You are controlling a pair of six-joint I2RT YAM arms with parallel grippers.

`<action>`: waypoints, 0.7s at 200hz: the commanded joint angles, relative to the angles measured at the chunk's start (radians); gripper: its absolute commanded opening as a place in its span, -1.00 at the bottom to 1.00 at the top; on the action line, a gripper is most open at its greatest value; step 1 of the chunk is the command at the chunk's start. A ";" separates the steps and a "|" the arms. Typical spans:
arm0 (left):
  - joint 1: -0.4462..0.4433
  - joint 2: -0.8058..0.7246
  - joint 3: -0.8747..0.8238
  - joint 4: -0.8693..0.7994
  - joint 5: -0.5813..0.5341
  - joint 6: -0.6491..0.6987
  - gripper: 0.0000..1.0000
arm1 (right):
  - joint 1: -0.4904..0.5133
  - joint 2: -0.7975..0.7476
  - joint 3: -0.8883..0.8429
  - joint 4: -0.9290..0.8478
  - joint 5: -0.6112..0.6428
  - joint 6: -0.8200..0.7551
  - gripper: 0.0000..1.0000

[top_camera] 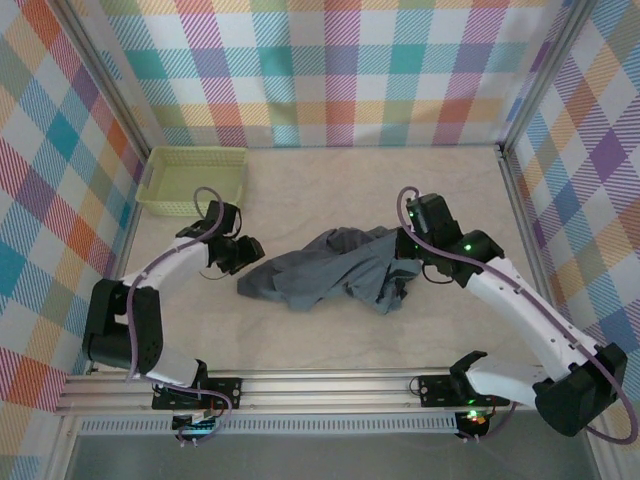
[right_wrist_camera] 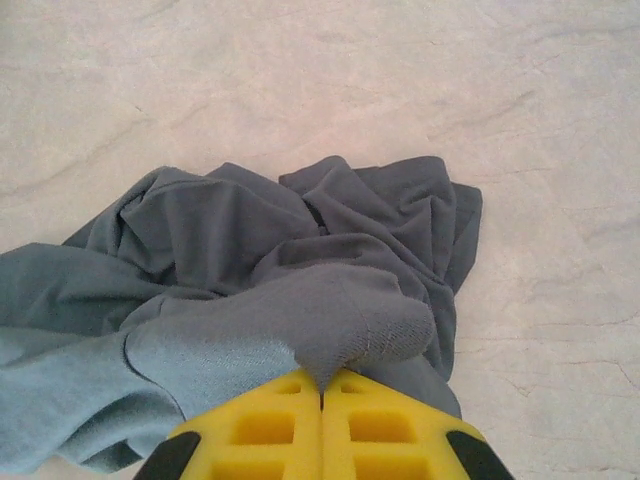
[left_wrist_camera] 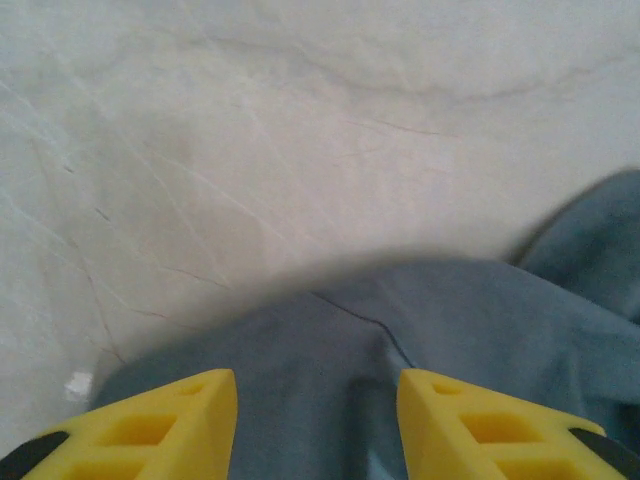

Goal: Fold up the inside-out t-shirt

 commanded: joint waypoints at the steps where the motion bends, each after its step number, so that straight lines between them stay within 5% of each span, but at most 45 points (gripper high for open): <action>1: -0.020 0.077 0.034 -0.028 -0.035 0.028 -0.04 | -0.004 -0.020 -0.037 -0.020 -0.006 0.027 -1.00; 83: -0.118 0.290 0.143 0.011 -0.078 -0.010 -0.06 | -0.043 -0.075 -0.104 -0.034 0.003 0.029 -1.00; 140: -0.121 0.324 0.203 -0.024 -0.116 -0.010 -0.94 | -0.099 -0.091 -0.051 -0.049 0.001 0.021 -1.00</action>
